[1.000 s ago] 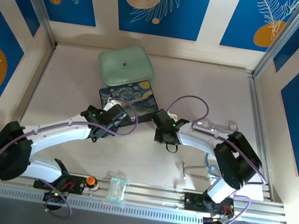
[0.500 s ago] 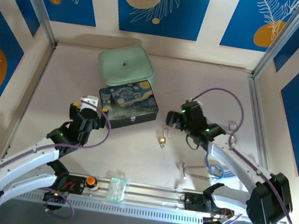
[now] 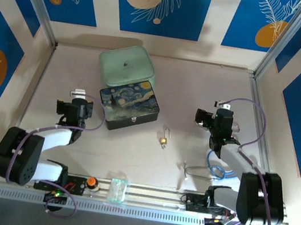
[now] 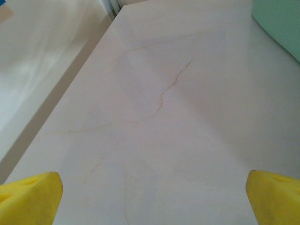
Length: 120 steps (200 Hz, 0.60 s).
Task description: Unlock the padlock with the key
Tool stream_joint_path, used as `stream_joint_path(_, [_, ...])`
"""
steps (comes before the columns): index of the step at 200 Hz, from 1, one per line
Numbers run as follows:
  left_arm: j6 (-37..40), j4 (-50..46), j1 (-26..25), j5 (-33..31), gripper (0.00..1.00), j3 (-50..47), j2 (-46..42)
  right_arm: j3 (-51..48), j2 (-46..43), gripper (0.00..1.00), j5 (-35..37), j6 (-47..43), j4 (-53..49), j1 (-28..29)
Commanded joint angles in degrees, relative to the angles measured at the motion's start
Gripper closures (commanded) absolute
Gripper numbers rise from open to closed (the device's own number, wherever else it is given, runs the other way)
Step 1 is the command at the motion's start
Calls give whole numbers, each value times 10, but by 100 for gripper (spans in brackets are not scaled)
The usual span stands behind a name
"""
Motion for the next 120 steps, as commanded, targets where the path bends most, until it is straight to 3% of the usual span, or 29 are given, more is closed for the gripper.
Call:
stream_joint_path(1, [-1,118,41,93,1,15,38,-40,47,1,-47,-32,156,-30])
stream_joint_path(12, [-25,163,74,173,1,10,68,-45,44,1,-70,-39,175,-40])
stream_joint_path(42, [-8,195,76,221,1,5,90,-68,82,1,-126,2,250,-82])
stream_joint_path(59, [2,215,76,258,1,4,115,-67,114,1,-139,-10,284,-76])
stream_joint_path(71, [11,283,75,266,0,-6,150,-56,145,1,-126,-19,295,-64])
stream_joint_path(81, [5,231,74,266,1,0,130,-49,145,1,-117,-36,279,-51])
stream_joint_path(93, [10,260,75,265,1,-1,144,-49,148,1,-124,-34,286,-54])
stream_joint_path(120, [20,229,74,301,1,10,139,-47,145,1,-123,-35,274,-54])
